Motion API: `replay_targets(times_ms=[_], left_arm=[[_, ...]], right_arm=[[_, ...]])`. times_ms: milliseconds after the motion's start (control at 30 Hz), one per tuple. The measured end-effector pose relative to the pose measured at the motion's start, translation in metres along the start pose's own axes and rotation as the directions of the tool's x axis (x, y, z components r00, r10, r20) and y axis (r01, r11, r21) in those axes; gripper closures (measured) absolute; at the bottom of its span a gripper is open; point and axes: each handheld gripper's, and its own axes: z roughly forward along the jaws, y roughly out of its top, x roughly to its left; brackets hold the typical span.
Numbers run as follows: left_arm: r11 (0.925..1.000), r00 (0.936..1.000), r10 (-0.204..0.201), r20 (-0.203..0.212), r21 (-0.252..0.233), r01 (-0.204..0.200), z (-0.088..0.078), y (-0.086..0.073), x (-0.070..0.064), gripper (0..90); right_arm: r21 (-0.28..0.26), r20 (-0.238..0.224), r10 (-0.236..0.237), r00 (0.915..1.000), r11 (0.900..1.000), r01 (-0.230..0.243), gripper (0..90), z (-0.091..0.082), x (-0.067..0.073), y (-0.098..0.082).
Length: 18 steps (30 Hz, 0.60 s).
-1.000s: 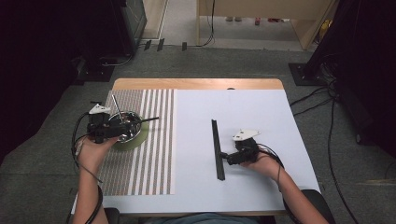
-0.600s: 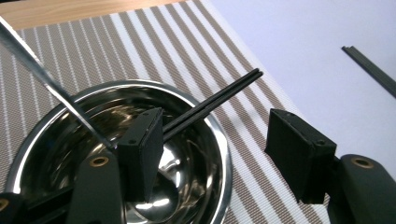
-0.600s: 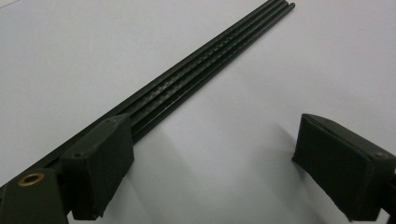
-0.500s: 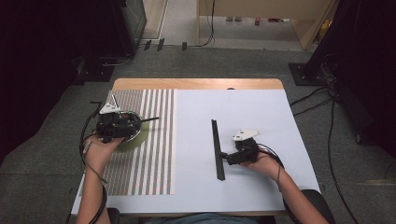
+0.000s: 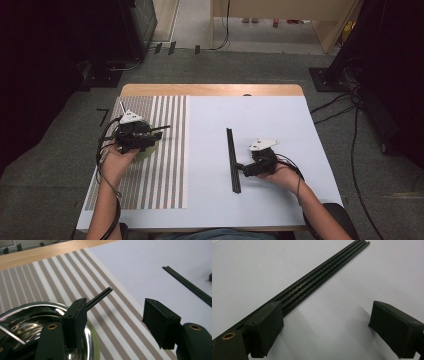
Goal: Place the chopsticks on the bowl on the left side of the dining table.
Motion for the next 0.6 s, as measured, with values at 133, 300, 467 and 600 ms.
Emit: replay_targets(times_ms=[133,300,467,600], left_arm=[[0.9999,0.9997,0.011,0.022,-0.001,-0.011,0.003,0.002,-0.006,35.5],[0.9993,0.9972,0.033,0.067,-0.016,-0.032,0.006,0.004,-0.013,31.0],[0.9988,0.9958,0.048,0.078,-0.018,-0.046,0.011,0.006,-0.022,31.0],[0.9972,0.9930,0.075,0.092,-0.008,-0.074,0.016,0.006,-0.030,29.1]], right_arm=[[0.000,0.000,0.000,1.0000,1.000,0.000,11.4,0.000,0.000,0.000],[0.000,0.000,0.000,1.0000,1.000,0.000,11.4,0.000,0.000,0.000],[0.000,0.000,0.000,1.0000,1.000,0.000,11.4,0.000,0.000,0.000],[0.000,0.000,0.000,1.0000,1.000,0.000,11.4,0.000,0.000,0.000]])
